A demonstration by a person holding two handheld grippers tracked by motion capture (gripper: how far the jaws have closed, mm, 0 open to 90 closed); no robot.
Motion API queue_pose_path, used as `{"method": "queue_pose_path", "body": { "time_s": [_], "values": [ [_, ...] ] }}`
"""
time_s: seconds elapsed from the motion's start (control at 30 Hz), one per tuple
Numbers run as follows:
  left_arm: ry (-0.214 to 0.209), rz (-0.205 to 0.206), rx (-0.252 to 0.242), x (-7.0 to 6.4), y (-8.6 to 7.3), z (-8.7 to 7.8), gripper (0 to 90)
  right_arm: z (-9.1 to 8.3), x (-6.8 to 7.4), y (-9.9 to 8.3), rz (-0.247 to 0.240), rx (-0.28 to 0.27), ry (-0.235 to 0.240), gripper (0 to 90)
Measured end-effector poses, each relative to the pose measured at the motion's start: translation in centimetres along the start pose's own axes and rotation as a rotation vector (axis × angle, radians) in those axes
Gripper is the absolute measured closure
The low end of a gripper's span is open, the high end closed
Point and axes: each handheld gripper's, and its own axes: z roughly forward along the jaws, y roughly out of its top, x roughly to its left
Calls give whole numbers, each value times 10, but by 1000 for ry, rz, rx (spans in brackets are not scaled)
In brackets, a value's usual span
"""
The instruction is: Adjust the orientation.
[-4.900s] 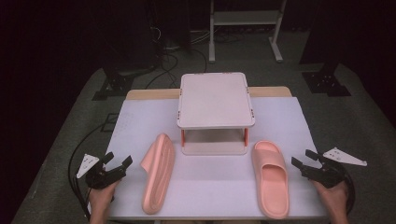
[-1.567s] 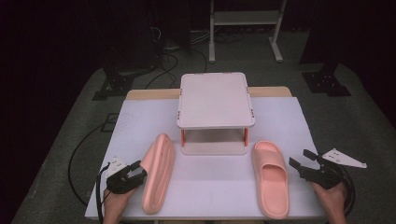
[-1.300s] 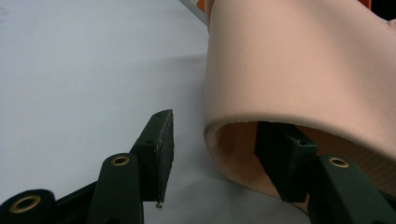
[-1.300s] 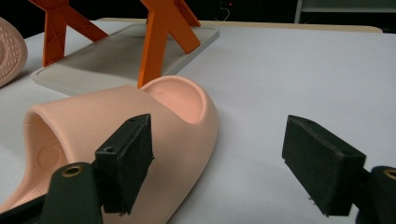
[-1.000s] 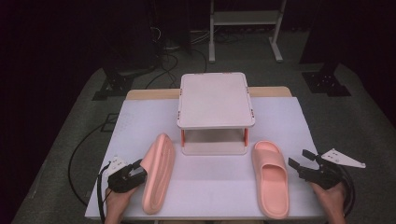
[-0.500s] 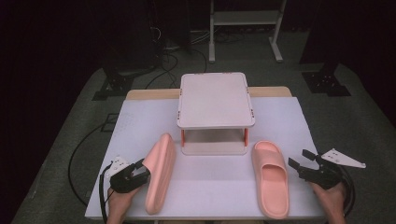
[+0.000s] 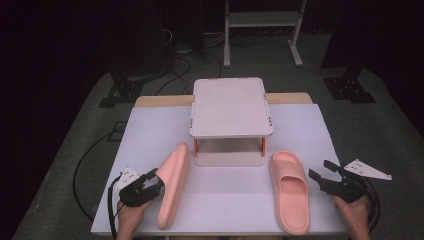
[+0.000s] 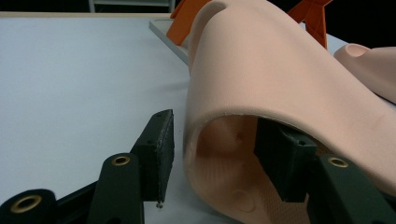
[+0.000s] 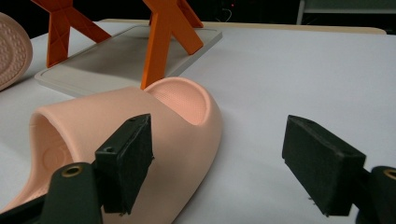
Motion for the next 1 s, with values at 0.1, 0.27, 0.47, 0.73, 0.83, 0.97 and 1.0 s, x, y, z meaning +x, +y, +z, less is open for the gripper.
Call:
{"method": "queue_pose_path", "body": {
  "time_s": [0.1, 0.27, 0.47, 0.73, 0.83, 0.97, 1.0],
  "values": [
    [-2, 0, -3, 0, 0, 0, 473, 0, 0, 0, 0, -1, 0, 240],
    [-14, 1, -21, -2, 1, -1, 475, 0, 1, 1, 0, -3, 3, 240],
    [-16, -2, -27, -3, 2, 1, 479, -1, 1, 1, 2, -5, 6, 240],
    [-26, 0, -54, -5, 3, 0, 480, -3, 0, 1, 4, -16, 7, 240],
    [-20, 7, -52, -7, 3, 2, 483, -3, 0, 2, 6, -19, 9, 240],
    [-16, 20, -27, -11, 3, 8, 469, -5, 1, 2, 7, -33, 16, 239],
    [-14, 22, -26, -12, 3, 9, 468, -6, 0, 3, 16, -41, 27, 237]
  ]
}}
